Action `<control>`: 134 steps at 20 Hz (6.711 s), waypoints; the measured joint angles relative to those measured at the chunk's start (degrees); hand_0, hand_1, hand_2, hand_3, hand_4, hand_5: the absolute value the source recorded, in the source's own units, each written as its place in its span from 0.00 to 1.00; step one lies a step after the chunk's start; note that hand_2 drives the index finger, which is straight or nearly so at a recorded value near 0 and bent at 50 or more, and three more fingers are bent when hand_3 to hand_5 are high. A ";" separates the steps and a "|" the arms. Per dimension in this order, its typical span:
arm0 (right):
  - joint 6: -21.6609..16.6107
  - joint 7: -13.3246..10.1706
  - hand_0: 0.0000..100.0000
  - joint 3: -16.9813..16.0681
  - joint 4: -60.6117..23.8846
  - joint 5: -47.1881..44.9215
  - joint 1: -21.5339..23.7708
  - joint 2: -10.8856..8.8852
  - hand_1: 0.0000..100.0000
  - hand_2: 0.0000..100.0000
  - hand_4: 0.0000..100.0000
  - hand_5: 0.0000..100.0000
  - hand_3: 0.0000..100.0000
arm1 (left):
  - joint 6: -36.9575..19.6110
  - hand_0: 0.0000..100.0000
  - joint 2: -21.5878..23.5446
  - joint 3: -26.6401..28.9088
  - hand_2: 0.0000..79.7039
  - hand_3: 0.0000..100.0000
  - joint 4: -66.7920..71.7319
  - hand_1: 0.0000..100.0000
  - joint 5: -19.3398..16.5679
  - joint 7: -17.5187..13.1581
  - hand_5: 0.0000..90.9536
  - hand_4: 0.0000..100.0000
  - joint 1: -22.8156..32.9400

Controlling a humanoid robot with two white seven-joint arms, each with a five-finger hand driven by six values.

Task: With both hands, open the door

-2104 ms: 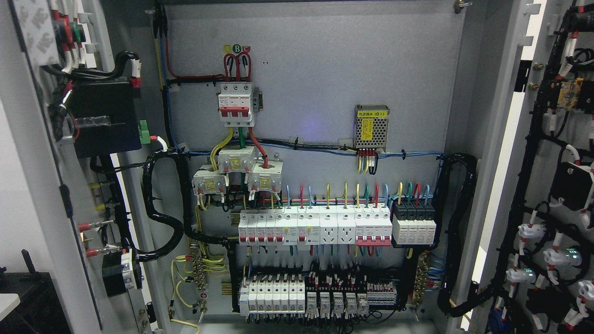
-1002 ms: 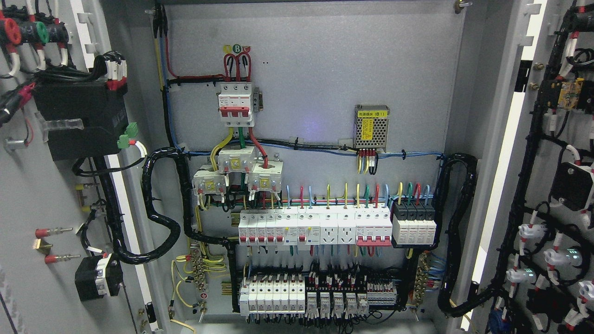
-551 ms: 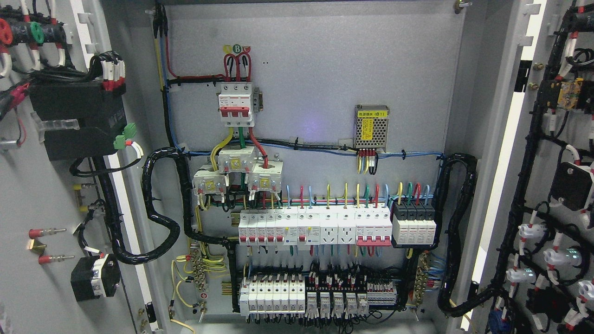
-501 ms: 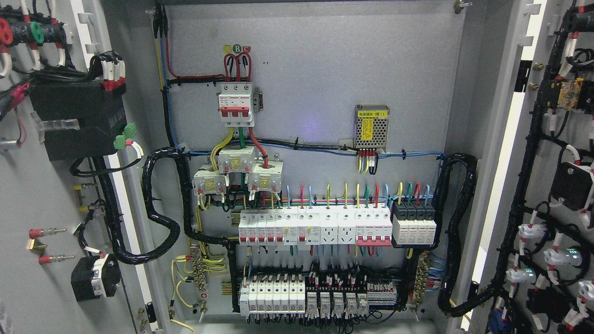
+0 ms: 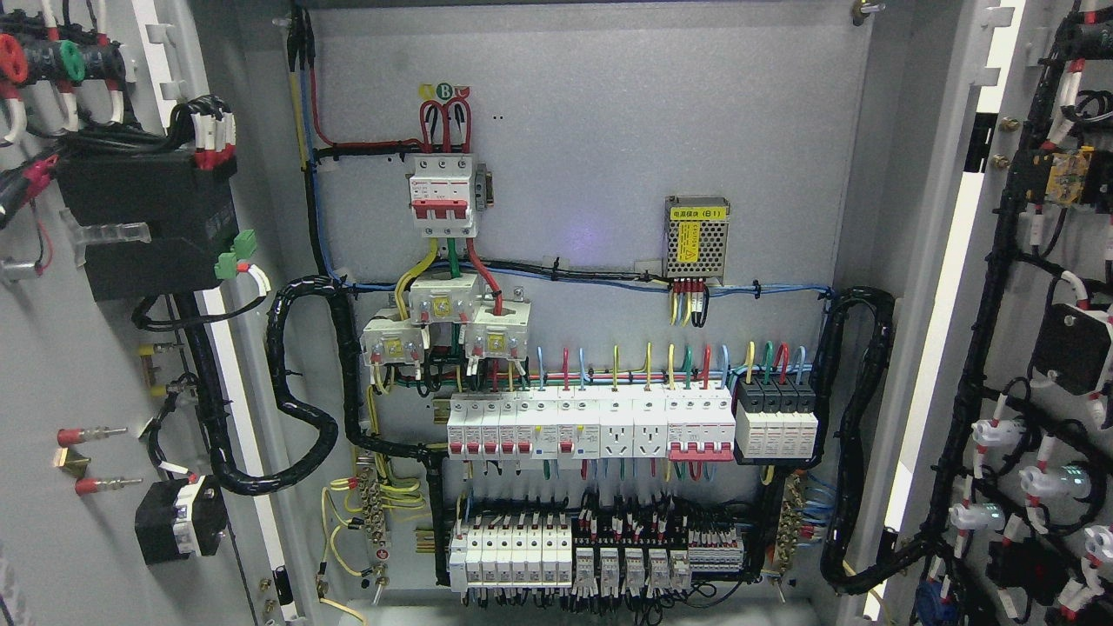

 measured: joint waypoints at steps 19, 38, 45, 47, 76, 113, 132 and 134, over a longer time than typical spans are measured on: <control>-21.21 -5.65 0.00 -9.53 -3.01 5.68 27.18 -13.23 0.00 0.00 0.00 0.00 0.00 | -0.62 0.00 -0.36 -1.76 0.00 0.00 -12.88 0.00 -0.28 -0.14 0.00 0.04 5.33; -40.19 -5.67 0.00 -24.99 -11.30 6.12 45.50 -19.83 0.00 0.00 0.00 0.00 0.00 | -0.31 0.00 2.81 -9.89 0.00 0.00 -55.87 0.00 0.72 0.02 0.00 0.04 20.66; -41.56 -5.84 0.00 -30.00 -14.82 5.97 48.69 -20.98 0.00 0.00 0.00 0.00 0.00 | -9.88 0.00 5.30 -13.18 0.00 0.00 -70.22 0.00 2.40 0.11 0.00 0.04 26.04; -42.18 -6.18 0.00 -31.17 -15.76 5.87 49.06 -21.22 0.00 0.00 0.00 0.00 0.00 | -12.71 0.00 6.04 -13.89 0.00 0.00 -73.48 0.00 3.06 0.00 0.00 0.04 26.81; -44.78 -11.10 0.00 -39.77 -25.11 5.26 42.83 -21.92 0.00 0.00 0.00 0.00 0.00 | -34.24 0.00 16.58 -16.17 0.00 0.00 -103.40 0.00 8.33 -0.05 0.00 0.04 26.67; -43.04 -8.41 0.00 -46.45 -24.05 0.01 40.18 -23.01 0.00 0.00 0.00 0.00 0.00 | -41.63 0.00 22.27 -8.37 0.00 0.00 -108.64 0.00 22.68 0.61 0.00 0.04 21.80; -43.08 -1.39 0.00 -49.77 -21.10 -9.29 40.78 -25.83 0.00 0.00 0.00 0.00 0.00 | -41.63 0.00 24.47 -4.67 0.00 0.00 -107.21 0.00 28.52 0.10 0.00 0.04 24.05; -43.08 -1.10 0.00 -50.14 -20.82 -10.21 40.79 -26.15 0.00 0.00 0.00 0.00 0.00 | -41.63 0.00 24.59 -4.10 0.00 0.00 -107.10 0.00 28.87 0.10 0.00 0.04 24.61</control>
